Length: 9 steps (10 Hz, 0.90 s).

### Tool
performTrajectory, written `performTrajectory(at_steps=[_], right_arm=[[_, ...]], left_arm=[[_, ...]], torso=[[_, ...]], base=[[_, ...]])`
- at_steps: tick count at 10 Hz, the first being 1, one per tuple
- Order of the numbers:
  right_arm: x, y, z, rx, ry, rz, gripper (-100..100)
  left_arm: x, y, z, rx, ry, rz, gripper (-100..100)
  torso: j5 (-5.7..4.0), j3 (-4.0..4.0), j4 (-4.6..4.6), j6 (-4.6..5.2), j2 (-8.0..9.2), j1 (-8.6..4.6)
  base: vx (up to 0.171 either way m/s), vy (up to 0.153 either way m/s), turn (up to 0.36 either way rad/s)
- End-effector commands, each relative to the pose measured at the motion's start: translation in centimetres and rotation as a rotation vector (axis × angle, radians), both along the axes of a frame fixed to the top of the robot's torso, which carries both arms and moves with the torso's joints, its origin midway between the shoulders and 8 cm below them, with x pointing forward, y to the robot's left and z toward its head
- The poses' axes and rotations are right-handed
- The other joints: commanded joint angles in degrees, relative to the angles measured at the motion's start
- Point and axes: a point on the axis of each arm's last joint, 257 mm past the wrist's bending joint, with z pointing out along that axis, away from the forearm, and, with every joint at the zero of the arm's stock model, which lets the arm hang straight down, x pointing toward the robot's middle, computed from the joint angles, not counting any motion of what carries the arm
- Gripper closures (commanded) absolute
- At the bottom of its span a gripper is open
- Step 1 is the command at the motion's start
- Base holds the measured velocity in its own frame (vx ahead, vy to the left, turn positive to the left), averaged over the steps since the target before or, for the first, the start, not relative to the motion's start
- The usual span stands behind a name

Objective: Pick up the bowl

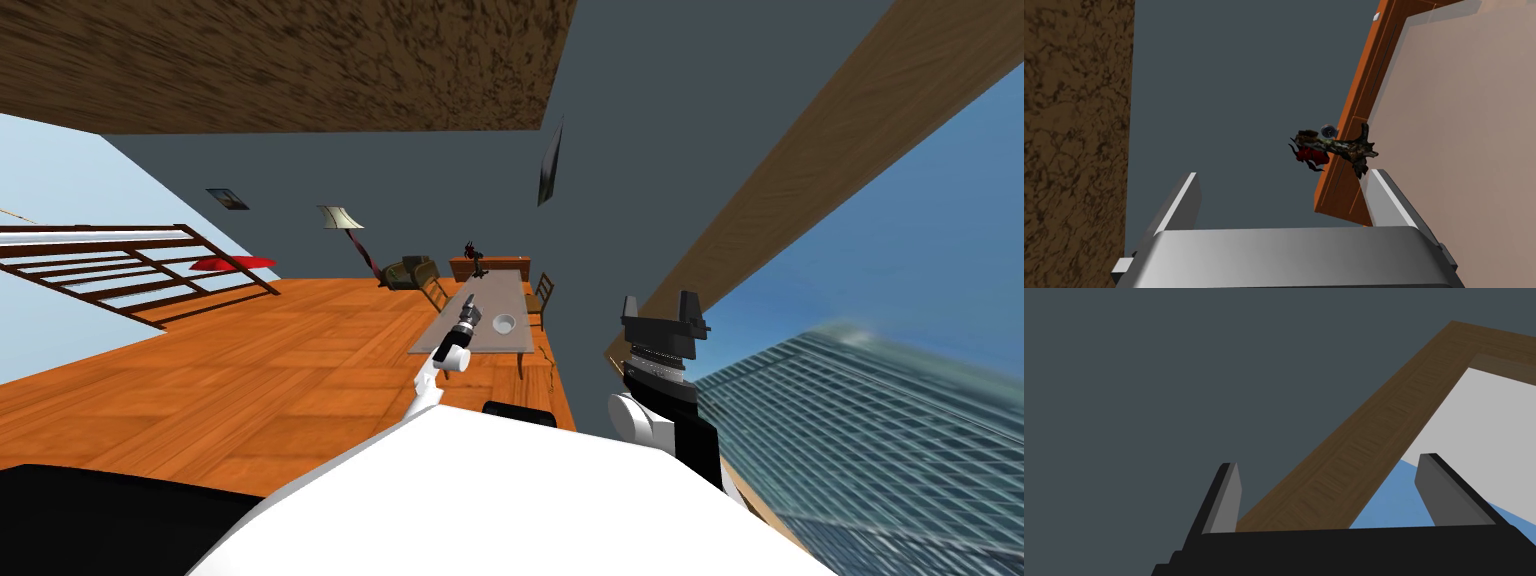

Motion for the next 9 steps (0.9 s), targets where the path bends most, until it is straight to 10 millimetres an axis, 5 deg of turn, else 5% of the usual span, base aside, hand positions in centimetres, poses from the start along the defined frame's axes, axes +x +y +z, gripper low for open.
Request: performTrajectory(at_steps=[1,9], right_arm=[[0.0,0.0,0.0,0.000,0.000,0.000,0],[0.0,0.0,0.0,0.000,0.000,0.000,0]], left_arm=[[1.5,-0.2,-1.0,-0.024,0.039,-0.009,-100],[5.6,-0.1,-9.0,-0.093,0.268,-0.012,-100]], torso=[[0.00,0.00,0.00,0.00,0.00,0.00],[-0.02,-0.03,-0.01,0.00,-0.06,-0.07]], base=[[-0.025,0.015,0.024],[-0.009,0.002,0.013]])
